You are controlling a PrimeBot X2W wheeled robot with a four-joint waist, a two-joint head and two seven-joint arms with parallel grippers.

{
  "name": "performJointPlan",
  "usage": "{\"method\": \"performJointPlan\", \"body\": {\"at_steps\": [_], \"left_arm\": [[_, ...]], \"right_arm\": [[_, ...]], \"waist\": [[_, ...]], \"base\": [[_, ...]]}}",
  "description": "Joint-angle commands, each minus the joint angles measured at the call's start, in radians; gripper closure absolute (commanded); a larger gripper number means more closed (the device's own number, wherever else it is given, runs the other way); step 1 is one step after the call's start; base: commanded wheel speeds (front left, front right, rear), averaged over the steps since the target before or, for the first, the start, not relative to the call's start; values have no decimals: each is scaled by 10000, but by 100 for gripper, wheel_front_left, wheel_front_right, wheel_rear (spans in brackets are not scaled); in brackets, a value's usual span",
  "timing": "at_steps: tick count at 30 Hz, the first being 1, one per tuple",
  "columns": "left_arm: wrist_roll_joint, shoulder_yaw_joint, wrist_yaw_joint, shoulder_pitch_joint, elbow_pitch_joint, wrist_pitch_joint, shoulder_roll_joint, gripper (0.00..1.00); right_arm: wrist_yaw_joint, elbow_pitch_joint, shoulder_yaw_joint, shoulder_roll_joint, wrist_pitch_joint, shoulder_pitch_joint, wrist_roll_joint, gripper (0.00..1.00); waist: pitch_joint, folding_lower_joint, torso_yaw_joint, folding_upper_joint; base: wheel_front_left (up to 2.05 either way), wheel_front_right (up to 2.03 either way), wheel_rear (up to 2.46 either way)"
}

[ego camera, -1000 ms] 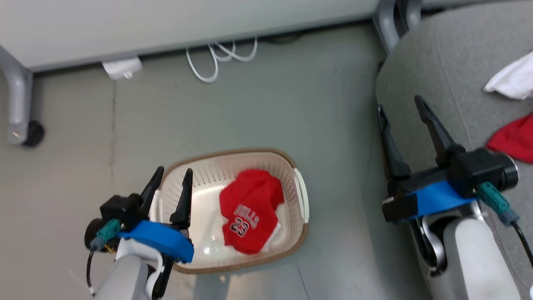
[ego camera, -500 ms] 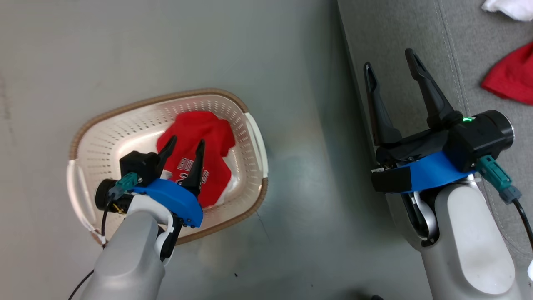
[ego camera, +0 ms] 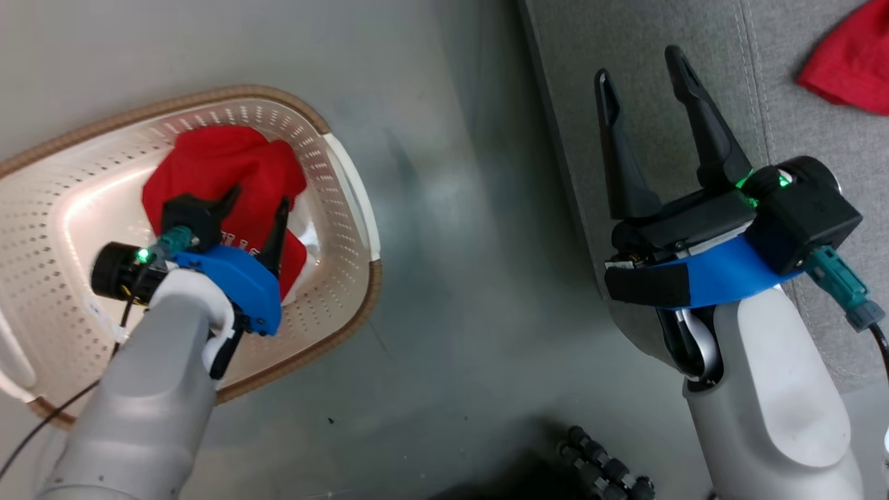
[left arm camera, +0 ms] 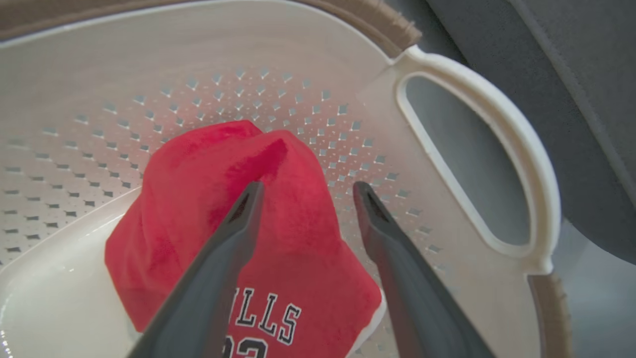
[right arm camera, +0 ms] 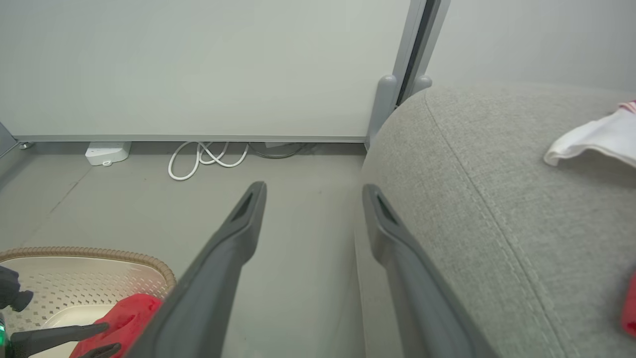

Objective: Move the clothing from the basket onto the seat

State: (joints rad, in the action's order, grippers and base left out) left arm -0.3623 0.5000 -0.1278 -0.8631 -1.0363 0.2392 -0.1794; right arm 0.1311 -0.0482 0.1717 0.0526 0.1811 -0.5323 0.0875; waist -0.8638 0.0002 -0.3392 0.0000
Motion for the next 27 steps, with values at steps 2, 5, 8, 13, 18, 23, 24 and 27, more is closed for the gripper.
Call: {"method": "performJointPlan", "body": {"at_steps": [2,5,8,13,18,23,24,27], "left_arm": [[-24,115,-32,-305,-204,-41,-266,0],[-77,178,-33,-573,-518,-62,-438,0],[-248,50,-6,-710,-909,-103,-553,0],[-239,145,138,-871,-1572,-430,-579,0],[-312,182,326,-1022,-1965,-761,-553,66],[-388,240,285,-1092,-2102,-847,-475,100],[-407,246,277,-1119,-2114,-835,-458,100],[-429,284,234,-1166,-2158,-791,-434,100]], "right_arm": [[-8,-83,55,-38,145,-215,119,0],[-7,-205,51,-36,276,-287,245,0],[-9,-358,32,-35,406,-243,391,0],[-9,-581,214,-34,586,-184,653,0],[-9,-671,339,-34,669,-203,772,0],[-9,-751,360,-34,741,-189,817,0],[-9,-775,372,-34,753,-206,818,0],[-9,-826,440,-35,757,-318,833,0]], "waist": [[-506,-2,-410,0],[-756,-2,-626,0],[-855,-2,-728,0],[-899,-2,-771,0],[-915,-2,-795,0],[-938,-2,-776,0],[-934,-2,-774,0],[-903,-2,-780,0]], "base": [[0,0,0],[0,0,0],[0,0,0],[0,0,0],[0,0,0],[0,0,0],[0,0,0],[0,0,0]]}}
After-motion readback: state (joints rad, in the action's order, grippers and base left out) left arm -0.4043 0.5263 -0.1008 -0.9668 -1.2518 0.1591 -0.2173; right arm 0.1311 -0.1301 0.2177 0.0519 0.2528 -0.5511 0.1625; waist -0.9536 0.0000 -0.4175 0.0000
